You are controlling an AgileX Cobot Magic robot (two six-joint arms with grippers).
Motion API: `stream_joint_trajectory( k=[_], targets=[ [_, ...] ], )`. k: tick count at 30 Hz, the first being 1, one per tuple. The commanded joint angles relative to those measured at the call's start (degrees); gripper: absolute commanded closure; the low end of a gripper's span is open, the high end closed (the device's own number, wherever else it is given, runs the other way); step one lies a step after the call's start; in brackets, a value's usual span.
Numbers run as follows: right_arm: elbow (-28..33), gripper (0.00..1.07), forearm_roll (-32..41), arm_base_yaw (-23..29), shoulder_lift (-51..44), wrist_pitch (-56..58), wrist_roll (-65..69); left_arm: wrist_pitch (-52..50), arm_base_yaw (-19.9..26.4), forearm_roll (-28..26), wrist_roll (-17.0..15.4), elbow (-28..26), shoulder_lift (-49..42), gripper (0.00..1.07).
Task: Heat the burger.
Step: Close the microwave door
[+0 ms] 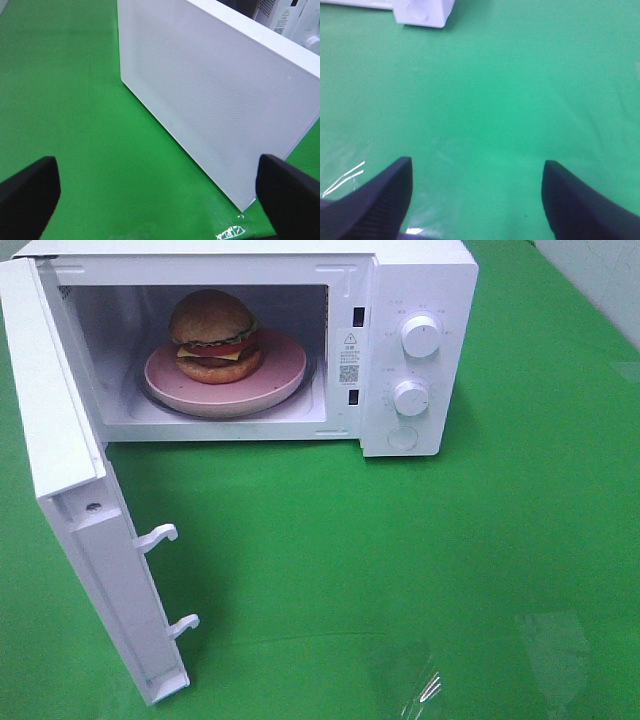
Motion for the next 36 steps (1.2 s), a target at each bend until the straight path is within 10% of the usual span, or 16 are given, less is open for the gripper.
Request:
stream_joint_trajectory(
  k=[1, 25, 36],
  targets=[
    [0.2, 0.37, 1.3, -3.8, -3.4, -0.5, -1.6, -0.2, -0.2, -0.1, -0.1, 0.1, -0.7, 0.08],
    [0.2, 0.24, 1.6, -9.7, -13.3, -0.5, -1.4, -0.1, -0.2, -0.1, 0.1, 0.1, -0.6, 0.08],
    [0.2, 0.36, 1.6, -9.7, -13.3, -0.5, -1.0, -0.1, -0.2, -0.1, 0.1, 0.1, -0.6, 0.08]
  ],
)
